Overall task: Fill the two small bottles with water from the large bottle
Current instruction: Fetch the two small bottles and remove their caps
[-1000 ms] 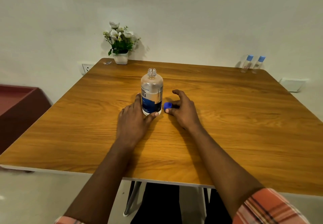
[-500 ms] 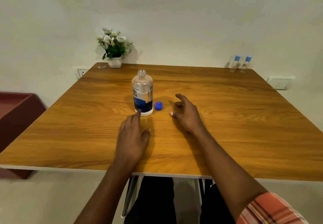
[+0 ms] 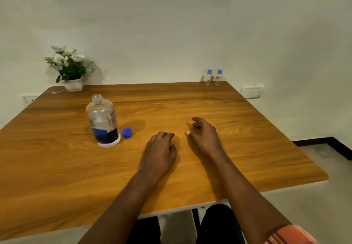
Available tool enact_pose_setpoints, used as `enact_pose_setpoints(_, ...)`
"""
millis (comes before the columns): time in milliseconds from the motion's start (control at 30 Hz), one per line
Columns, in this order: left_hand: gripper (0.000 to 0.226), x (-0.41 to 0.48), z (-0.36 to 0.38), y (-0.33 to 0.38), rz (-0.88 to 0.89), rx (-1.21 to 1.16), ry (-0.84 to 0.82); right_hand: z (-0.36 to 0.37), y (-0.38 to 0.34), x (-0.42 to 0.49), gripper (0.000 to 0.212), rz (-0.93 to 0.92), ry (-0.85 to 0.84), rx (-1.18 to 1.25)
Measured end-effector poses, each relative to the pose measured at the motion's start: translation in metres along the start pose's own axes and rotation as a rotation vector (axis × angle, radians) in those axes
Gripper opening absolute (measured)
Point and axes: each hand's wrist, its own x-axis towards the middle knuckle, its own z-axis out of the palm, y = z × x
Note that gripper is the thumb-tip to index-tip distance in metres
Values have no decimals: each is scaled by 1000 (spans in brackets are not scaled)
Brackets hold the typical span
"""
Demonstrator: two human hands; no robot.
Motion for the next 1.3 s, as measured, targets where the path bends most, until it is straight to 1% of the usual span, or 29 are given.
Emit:
enact_pose_setpoints(100,44,30,15,13,-5,11,-17,-17,18,20,59,40,60,-36)
enact_pose_setpoints(267,42,86,38,24,-49,44,-20,-35,36,61,54,53,129,-80)
enact_pose_setpoints(333,41,120,55,30,-57,56,-25,-39,51,93,53,69,147,-103)
enact_pose_setpoints(467,41,136,60,26,-58,106,-22,-34,49,109,53,71,140,-140)
enact_pose_setpoints(700,39,223,98,28,-11,170,-21,-23,68,206,57,94,164,-144)
enact_pose_setpoints(767,40,247,108,27,-15,176,-15,-18,73,232,53,96,184,-155)
enact_pose_setpoints(933,45,295,124,25,-35,193,-13,-10,79,281,32,95,255,-127)
enact_pose_setpoints(1300,51,352,141,20,-25,237,-8,5,86,343,32,145,417,-127)
